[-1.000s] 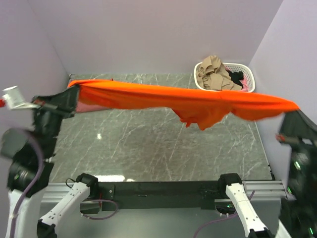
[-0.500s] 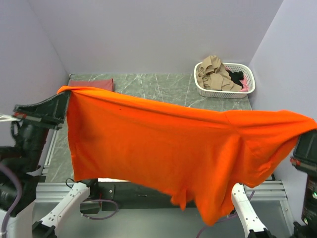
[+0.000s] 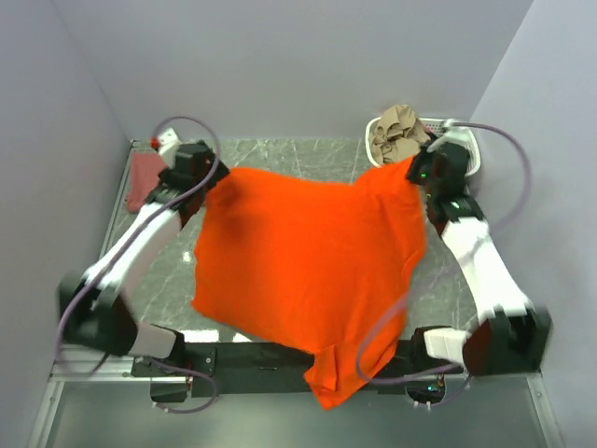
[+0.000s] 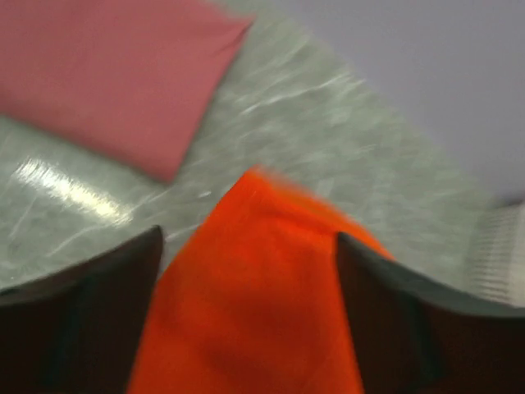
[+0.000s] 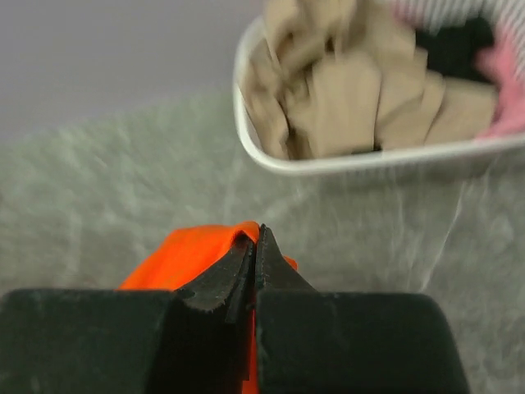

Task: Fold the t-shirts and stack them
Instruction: Flatten the tshirt out

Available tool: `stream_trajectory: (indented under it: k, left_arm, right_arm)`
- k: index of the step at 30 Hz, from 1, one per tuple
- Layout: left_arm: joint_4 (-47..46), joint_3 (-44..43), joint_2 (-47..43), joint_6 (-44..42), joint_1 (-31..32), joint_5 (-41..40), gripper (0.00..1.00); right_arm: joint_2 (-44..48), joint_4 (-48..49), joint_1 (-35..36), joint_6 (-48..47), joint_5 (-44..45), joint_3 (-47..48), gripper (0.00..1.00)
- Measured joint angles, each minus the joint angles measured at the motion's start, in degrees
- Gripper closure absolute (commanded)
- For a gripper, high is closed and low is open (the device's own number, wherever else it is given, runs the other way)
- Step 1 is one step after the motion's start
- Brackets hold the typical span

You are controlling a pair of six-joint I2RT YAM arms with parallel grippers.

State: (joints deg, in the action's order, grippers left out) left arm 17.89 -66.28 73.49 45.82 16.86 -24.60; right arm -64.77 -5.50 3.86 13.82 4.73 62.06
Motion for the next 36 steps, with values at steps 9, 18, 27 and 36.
stream_trajectory:
  k: [9, 18, 27, 36]
  left_arm:
    - [4.66, -5.95, 25.55, 1.40, -2.82, -0.52, 0.01]
    - [2.56, -1.84, 15.80, 1.64, -2.80, 2.14, 0.01]
    - [0.79, 10.84, 8.24, 1.64, -2.80, 8.15, 0.01]
    - [-3.15, 15.82, 11.32, 1.38, -2.80, 13.86, 0.01]
  right_arm:
    - [-28.22, -3.78, -0.11, 2.51, -0.70, 5.95, 0.10]
    - [-13.03, -2.38, 0.79, 6.51, -1.36, -1.88, 0.09]
    - [-7.80, -10.19, 4.81, 12.61, -2.89, -13.38, 0.09]
    - [-21.14, -15.61, 4.79, 15.82, -1.57, -12.39, 0.10]
